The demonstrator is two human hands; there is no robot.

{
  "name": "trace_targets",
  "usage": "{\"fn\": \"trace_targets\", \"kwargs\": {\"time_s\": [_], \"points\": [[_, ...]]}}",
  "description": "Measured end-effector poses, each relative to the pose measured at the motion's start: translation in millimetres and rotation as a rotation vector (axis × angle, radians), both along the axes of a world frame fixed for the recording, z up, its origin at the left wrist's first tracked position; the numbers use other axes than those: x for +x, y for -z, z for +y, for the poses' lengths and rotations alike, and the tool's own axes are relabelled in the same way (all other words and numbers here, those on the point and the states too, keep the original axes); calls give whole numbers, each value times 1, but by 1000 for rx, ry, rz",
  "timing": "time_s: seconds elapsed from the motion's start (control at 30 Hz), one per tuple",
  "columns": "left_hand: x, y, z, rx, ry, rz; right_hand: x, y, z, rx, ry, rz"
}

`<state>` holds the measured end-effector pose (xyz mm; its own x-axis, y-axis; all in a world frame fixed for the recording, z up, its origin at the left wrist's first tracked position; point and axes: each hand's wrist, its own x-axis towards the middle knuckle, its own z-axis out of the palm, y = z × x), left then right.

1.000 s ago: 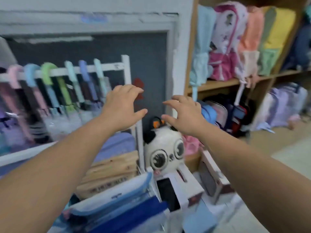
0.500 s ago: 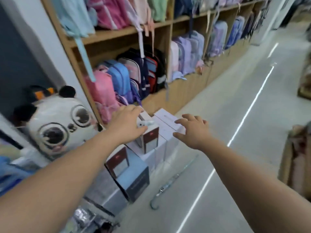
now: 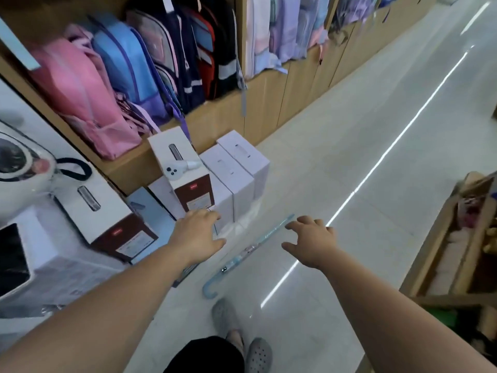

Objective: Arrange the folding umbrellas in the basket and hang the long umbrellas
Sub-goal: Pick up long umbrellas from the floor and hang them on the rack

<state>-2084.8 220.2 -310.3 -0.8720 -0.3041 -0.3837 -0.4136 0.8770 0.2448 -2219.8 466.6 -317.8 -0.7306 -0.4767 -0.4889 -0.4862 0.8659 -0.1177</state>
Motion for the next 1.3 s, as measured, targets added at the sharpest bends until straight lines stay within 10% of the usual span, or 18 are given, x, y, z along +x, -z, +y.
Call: {"fn": "trace_targets", "kwargs": {"time_s": [1.3], "points": [[-141,774,4,271,-431,-430,-235,770,-104,136,-478,-251]]}}
